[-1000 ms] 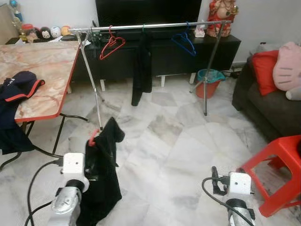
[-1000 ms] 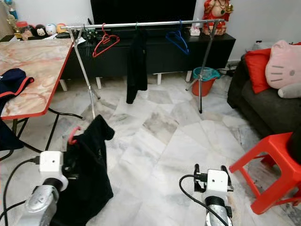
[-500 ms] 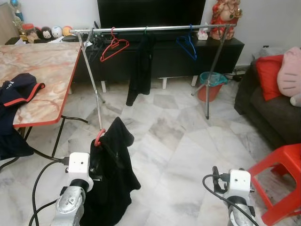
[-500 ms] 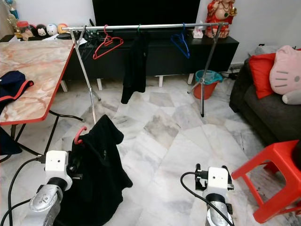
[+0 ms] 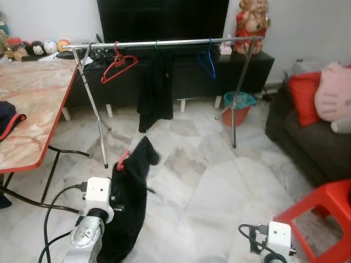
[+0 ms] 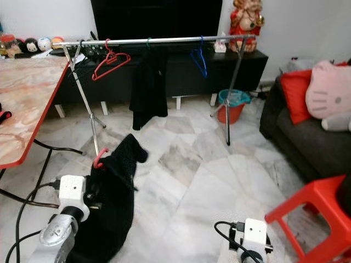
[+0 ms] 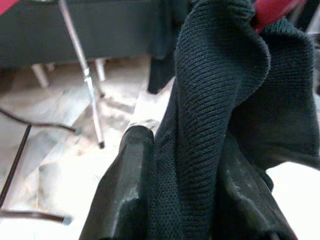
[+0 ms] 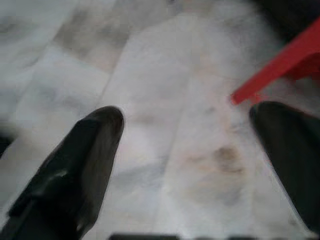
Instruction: Hang hanger
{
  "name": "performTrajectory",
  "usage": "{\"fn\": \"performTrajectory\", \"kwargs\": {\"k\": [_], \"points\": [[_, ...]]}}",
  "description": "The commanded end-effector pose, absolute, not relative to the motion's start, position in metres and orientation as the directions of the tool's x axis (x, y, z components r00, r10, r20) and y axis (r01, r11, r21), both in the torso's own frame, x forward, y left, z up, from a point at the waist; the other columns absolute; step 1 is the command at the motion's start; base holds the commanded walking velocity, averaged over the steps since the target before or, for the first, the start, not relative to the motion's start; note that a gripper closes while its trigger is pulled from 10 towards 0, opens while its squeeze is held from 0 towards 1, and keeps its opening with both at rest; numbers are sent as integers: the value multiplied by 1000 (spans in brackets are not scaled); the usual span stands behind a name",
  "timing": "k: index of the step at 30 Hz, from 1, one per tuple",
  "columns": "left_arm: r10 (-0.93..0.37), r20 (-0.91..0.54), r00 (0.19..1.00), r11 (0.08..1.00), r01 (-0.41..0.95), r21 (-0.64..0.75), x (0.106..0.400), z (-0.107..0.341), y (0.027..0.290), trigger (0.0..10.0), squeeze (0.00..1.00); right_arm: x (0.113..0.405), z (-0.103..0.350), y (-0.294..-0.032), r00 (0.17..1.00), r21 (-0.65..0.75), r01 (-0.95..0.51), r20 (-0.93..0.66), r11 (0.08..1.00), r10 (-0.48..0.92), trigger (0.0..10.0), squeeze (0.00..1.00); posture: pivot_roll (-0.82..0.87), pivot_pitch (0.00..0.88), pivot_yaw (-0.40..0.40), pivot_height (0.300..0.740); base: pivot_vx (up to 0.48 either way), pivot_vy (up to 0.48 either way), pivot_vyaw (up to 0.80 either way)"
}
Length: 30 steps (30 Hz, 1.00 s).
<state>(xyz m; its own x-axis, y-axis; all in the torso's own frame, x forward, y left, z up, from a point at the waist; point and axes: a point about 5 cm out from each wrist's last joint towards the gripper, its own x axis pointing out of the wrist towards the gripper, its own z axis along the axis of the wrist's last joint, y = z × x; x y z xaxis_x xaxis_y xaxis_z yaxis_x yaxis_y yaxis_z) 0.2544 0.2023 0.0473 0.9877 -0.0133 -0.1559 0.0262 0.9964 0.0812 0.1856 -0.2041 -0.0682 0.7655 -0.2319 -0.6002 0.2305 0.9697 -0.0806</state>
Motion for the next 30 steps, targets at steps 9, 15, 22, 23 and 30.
{"fn": "performTrajectory", "kwargs": {"k": [9, 15, 22, 23, 30], "points": [[-48, -105, 993, 995, 57, 80, 264, 57, 192, 10000, 0, 150, -93, -204, 574, -152, 168, -788, 974, -222, 10000, 0, 77, 0, -30, 740, 352, 0, 0], [-64, -109, 992, 994, 73, 77, 266, 55, 186, 10000, 0, 146, -95, -206, 532, -168, 186, -811, 968, -243, 10000, 0, 82, 0, -35, 740, 350, 0, 0], [-67, -106, 992, 994, 75, 74, 269, 56, 185, 10000, 0, 141, -98, -201, 513, -150, 173, -830, 973, -219, 10000, 0, 88, 0, -39, 740, 355, 0, 0], [-66, -106, 992, 994, 74, 74, 270, 56, 185, 10000, 0, 140, -99, -200, 510, -148, 174, -832, 973, -218, 10000, 0, 86, 0, -37, 740, 360, 0, 0], [-71, -110, 991, 994, 79, 76, 270, 55, 185, 10000, 0, 137, -100, -199, 495, -137, 181, -843, 974, -211, 10000, 0, 87, 0, -37, 740, 361, 0, 0]]}}
